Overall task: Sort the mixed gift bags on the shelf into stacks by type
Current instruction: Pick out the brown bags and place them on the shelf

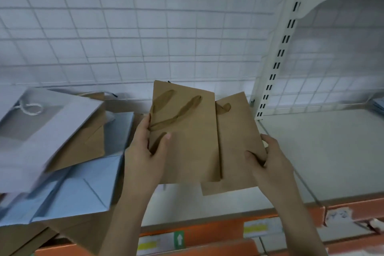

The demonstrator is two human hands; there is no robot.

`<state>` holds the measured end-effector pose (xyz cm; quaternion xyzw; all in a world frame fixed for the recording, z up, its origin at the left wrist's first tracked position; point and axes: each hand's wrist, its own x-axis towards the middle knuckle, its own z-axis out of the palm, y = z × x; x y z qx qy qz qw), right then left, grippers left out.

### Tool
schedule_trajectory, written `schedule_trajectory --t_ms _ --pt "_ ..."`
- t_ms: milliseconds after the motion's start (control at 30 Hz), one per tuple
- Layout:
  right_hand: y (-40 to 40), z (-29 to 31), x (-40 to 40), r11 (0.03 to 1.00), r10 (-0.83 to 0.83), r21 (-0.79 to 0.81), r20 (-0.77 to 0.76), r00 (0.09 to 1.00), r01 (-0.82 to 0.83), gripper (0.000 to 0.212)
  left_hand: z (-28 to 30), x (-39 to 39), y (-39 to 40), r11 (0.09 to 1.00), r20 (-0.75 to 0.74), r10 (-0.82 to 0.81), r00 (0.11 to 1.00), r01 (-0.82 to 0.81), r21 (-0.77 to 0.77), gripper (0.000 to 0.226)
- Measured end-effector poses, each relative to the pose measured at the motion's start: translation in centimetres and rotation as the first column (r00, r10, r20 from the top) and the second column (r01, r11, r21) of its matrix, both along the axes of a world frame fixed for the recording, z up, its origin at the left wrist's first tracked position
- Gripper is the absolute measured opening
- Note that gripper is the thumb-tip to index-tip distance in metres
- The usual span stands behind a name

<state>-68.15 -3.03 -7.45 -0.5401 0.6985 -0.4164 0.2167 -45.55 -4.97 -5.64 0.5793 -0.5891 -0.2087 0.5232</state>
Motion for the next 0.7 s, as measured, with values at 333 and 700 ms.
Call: schedule_trajectory --t_ms 333,700 --pt "-0.9 -0.7 -14.2 0.991 0.11 -0.076 0.006 0.994 -0.109 0.059 -0.1 -14.1 0.5 0.998 -0.009 0.065 0.998 -0.065 0.009 0.056" --pt "1.0 -0.6 -30.5 0.998 0.058 0.019 -0.074 0.996 -0.057 0.065 0.1 -30.3 2.3 0.998 -0.076 0.005 0.997 0.0 0.069 0.051"
